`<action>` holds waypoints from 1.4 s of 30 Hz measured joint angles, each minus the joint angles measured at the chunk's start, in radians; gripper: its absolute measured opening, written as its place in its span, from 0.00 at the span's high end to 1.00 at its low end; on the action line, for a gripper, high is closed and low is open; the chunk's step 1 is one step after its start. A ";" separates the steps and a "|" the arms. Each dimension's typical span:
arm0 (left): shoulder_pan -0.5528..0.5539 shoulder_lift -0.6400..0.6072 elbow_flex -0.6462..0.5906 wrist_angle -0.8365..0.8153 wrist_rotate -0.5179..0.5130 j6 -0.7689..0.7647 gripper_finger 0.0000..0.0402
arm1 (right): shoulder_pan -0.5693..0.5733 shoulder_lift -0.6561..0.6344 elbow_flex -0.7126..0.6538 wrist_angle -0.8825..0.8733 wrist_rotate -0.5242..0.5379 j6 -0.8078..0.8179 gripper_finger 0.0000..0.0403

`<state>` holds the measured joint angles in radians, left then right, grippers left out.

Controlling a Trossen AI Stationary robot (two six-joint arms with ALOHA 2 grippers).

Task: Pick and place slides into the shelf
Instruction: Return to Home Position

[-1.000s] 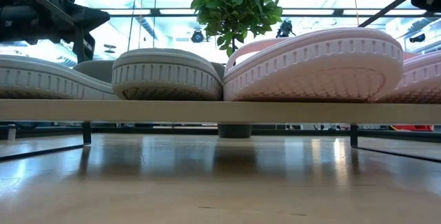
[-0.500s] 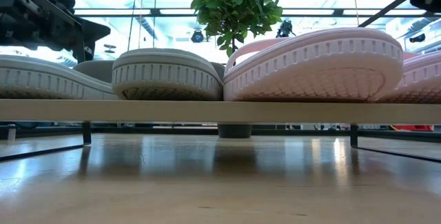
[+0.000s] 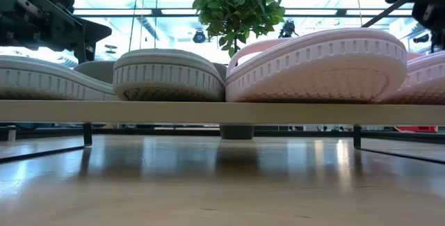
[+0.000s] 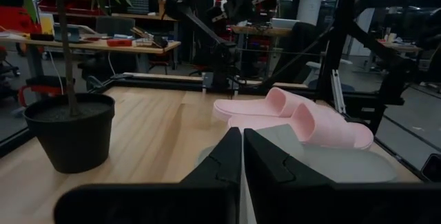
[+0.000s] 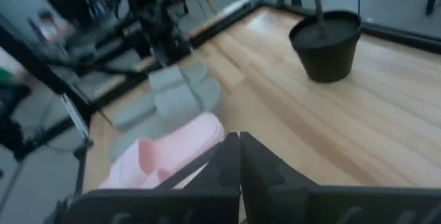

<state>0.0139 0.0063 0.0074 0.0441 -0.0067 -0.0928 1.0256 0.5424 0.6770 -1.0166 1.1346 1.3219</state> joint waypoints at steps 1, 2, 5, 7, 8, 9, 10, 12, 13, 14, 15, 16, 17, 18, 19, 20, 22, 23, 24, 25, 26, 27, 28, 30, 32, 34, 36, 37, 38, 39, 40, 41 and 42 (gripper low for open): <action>0.000 0.000 0.000 0.000 0.000 0.001 0.94 | 0.020 -0.023 -0.027 0.015 0.033 0.007 1.00; 0.000 0.000 0.000 0.000 0.000 0.001 0.93 | 0.039 -0.047 -0.054 0.031 0.055 0.005 1.00; 0.000 0.000 0.000 0.001 0.000 0.001 0.92 | 0.083 -0.115 -0.115 0.125 0.066 -0.065 1.00; 0.000 0.000 0.000 0.001 0.000 0.001 0.92 | 0.098 -0.155 -0.129 0.215 0.067 -0.172 1.00; 0.000 0.000 0.000 0.001 0.000 0.000 0.91 | 0.101 -0.172 -0.129 0.271 0.064 -0.246 1.00; 0.000 0.000 0.000 0.001 0.000 0.000 0.91 | 0.101 -0.185 -0.129 0.326 0.061 -0.335 1.00; 0.000 0.000 0.000 0.001 0.000 0.001 0.91 | 0.098 -0.196 -0.129 0.377 0.051 -0.424 1.00; 0.000 0.000 0.000 0.002 0.000 0.000 0.91 | 0.079 -0.212 -0.129 0.450 0.022 -0.563 1.00; 0.000 0.000 0.000 0.002 0.000 0.000 0.91 | 0.060 -0.217 -0.129 0.463 0.004 -0.598 1.00; 0.000 0.000 0.000 0.002 0.000 0.001 0.92 | 0.042 -0.218 -0.129 0.464 -0.022 -0.617 1.00; 0.000 0.000 0.000 0.002 0.000 0.001 0.92 | 0.021 -0.218 -0.130 0.463 -0.055 -0.629 1.00; 0.000 0.000 0.000 0.002 0.000 0.000 0.93 | -0.003 -0.216 -0.138 0.471 -0.089 -0.638 1.00; 0.000 0.000 0.000 0.002 0.000 0.000 0.93 | -0.027 -0.216 -0.152 0.485 -0.128 -0.643 1.00; 0.000 0.000 0.000 0.002 0.000 0.001 0.94 | -0.053 -0.216 -0.173 0.511 -0.166 -0.652 1.00; 0.000 0.000 0.000 0.002 0.000 0.001 0.94 | -0.081 -0.215 -0.197 0.553 -0.204 -0.672 1.00; 0.000 0.000 0.000 0.002 0.000 0.001 0.94 | -0.109 -0.215 -0.222 0.601 -0.243 -0.700 1.00; 0.000 0.000 0.000 0.003 0.000 0.000 0.95 | -0.169 -0.216 -0.264 0.676 -0.300 -0.755 1.00; 0.000 0.000 0.000 0.003 0.000 0.001 0.95 | -0.198 -0.218 -0.279 0.703 -0.317 -0.775 1.00; 0.000 0.000 0.000 0.003 0.000 0.001 0.95 | -0.229 -0.223 -0.288 0.730 -0.331 -0.800 1.00; 0.000 0.000 0.000 0.003 0.000 0.000 0.95 | -0.258 -0.229 -0.295 0.757 -0.347 -0.831 1.00; 0.000 0.000 0.000 0.003 0.000 0.000 0.95 | -0.288 -0.238 -0.301 0.786 -0.366 -0.870 1.00; 0.000 0.000 0.000 0.003 0.000 0.001 0.95 | -0.320 -0.250 -0.306 0.814 -0.384 -0.909 1.00; 0.000 0.000 0.000 0.003 0.000 0.001 0.95 | -0.354 -0.263 -0.313 0.840 -0.406 -0.942 1.00; 0.000 0.000 0.000 0.003 0.000 0.000 0.94 | -0.430 -0.289 -0.329 0.879 -0.483 -0.983 1.00; 0.000 0.000 0.000 0.003 0.000 0.001 0.93 | -0.507 -0.312 -0.344 0.876 -0.572 -0.977 1.00; 0.000 0.000 0.000 0.003 0.000 0.000 0.92 | -0.574 -0.329 -0.363 0.878 -0.639 -0.965 1.00; 0.000 0.000 0.000 0.003 0.000 0.001 0.91 | -0.635 -0.336 -0.391 0.922 -0.683 -0.982 1.00; 0.000 0.000 0.000 0.003 0.000 0.001 0.91 | -0.667 -0.336 -0.408 0.950 -0.711 -0.996 1.00; 0.000 0.000 0.000 0.003 0.000 0.000 0.91 | -0.699 -0.336 -0.420 0.961 -0.748 -0.998 1.00; 0.000 0.000 0.000 0.003 0.000 0.001 0.91 | -0.727 -0.336 -0.425 0.961 -0.789 -0.984 1.00; 0.000 0.000 0.000 0.003 0.000 0.001 0.91 | -0.755 -0.336 -0.431 0.962 -0.831 -0.966 1.00; 0.000 0.000 0.000 0.003 0.000 0.001 0.91 | -0.777 -0.337 -0.437 0.962 -0.868 -0.951 1.00; 0.000 0.000 0.000 0.003 0.000 0.000 0.92 | -0.794 -0.339 -0.444 0.960 -0.897 -0.942 1.00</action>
<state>0.0137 0.0063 0.0071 0.0475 -0.0063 -0.0925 0.2321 0.2036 0.2334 -0.0570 0.2381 0.3798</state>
